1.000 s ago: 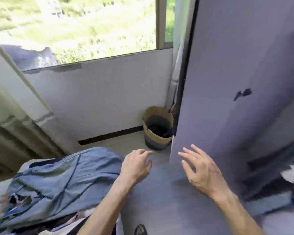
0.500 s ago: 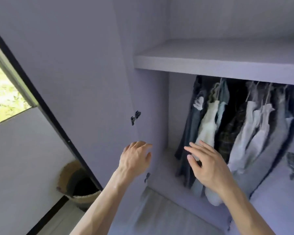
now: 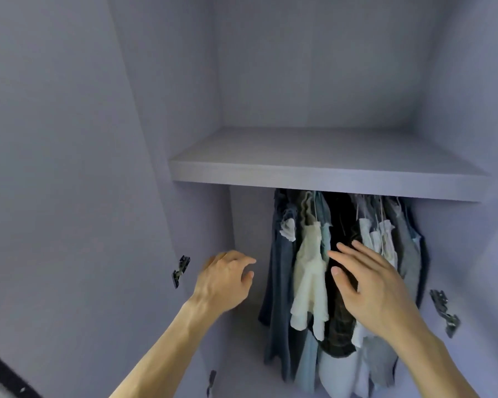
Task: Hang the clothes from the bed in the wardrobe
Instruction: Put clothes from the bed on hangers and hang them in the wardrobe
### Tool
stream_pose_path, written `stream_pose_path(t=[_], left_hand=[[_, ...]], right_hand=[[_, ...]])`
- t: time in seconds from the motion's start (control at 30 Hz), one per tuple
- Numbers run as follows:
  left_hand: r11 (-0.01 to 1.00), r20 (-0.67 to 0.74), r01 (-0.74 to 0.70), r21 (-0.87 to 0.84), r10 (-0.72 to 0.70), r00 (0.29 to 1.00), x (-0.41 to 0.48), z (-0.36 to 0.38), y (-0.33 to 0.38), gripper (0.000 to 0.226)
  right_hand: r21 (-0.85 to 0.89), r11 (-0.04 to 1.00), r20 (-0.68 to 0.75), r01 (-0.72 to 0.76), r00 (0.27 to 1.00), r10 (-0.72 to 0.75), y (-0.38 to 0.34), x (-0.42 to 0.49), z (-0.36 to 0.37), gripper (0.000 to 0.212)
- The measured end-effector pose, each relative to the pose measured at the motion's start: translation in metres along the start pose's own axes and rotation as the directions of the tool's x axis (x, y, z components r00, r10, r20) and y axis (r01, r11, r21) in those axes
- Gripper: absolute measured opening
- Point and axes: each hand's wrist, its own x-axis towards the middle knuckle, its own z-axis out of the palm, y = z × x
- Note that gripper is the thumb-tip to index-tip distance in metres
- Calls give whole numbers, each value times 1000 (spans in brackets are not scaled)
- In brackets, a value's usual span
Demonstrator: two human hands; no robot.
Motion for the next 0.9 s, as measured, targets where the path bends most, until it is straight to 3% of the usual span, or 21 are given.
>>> stream_pose_path(t=[0.13, 0.3, 0.4, 0.57, 0.67, 0.8, 0.9], left_hand=[[996, 10, -33, -81, 34, 999, 40, 1, 0, 39], [948, 108, 49, -313, -15, 994, 89, 27, 1, 42], [881, 180, 135, -454, -58, 982, 115, 48, 6, 46], [833, 258, 213, -511, -87, 962, 159, 85, 17, 52], [796, 254, 245, -554, -119, 960, 187, 102, 28, 48], [717, 217, 307, -626, -219, 951, 222, 121, 43, 50], [717, 204, 334, -612, -265, 942, 245, 131, 50, 52]], right_hand=[[-37, 999, -35, 18, 999, -19, 2, 32, -4, 49], [-53, 998, -147, 23, 989, -31, 12, 89, 1, 49], [-132, 991, -185, 14, 982, -38, 27, 126, 10, 50], [-313, 950, -208, -17, 977, -51, 57, 169, 33, 52], [-330, 944, -339, 33, 929, -151, 70, 181, 48, 48], [-336, 935, -512, 111, 812, -281, 89, 196, 68, 45], [-351, 929, -585, 119, 747, -316, 96, 203, 80, 44]])
